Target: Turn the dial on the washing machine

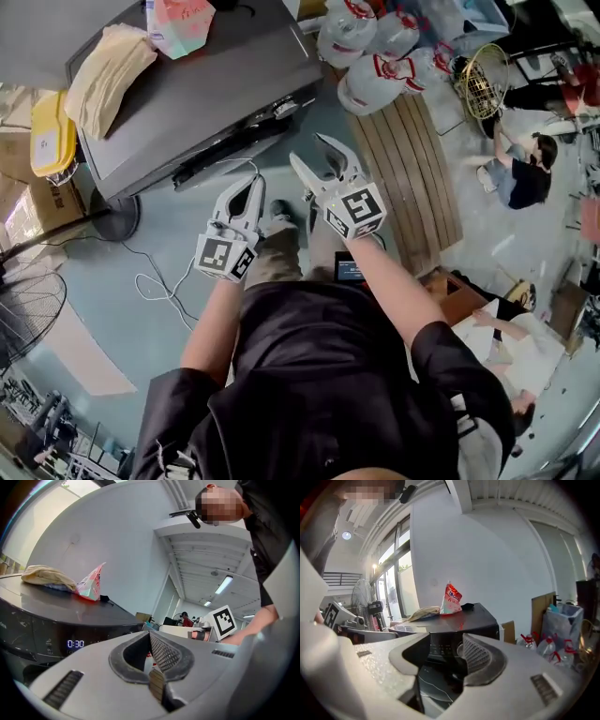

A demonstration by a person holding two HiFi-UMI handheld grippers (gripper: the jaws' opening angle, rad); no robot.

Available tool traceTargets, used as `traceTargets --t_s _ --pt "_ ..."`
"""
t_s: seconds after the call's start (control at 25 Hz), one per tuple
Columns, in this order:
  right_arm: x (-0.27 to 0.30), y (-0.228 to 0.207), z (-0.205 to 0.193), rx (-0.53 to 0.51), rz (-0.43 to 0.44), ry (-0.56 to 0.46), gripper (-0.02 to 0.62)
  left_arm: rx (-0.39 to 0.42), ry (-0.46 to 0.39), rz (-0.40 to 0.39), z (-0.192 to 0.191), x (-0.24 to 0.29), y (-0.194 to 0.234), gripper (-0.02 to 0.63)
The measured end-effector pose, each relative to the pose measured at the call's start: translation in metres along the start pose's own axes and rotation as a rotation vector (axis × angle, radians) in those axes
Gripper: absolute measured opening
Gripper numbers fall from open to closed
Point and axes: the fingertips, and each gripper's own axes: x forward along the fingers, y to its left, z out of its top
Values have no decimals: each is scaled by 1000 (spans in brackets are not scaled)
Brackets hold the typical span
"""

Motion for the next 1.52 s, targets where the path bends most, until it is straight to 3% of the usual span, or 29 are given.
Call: traceTargets --t_s 0.36,0.68,1.04,1.52 --pt "27 -30 -23 14 -32 -52 230 -10 24 9 -29 38 23 -6" --pt "55 -42 -49 7 -43 -44 296 -21 16 21 -45 53 42 -6" --pt "94 -63 -63 -62 -74 -42 298 -42 27 55 -76 60 59 -6" --pt "105 -67 -66 -100 -97 -58 296 -50 38 93 -81 47 69 -6"
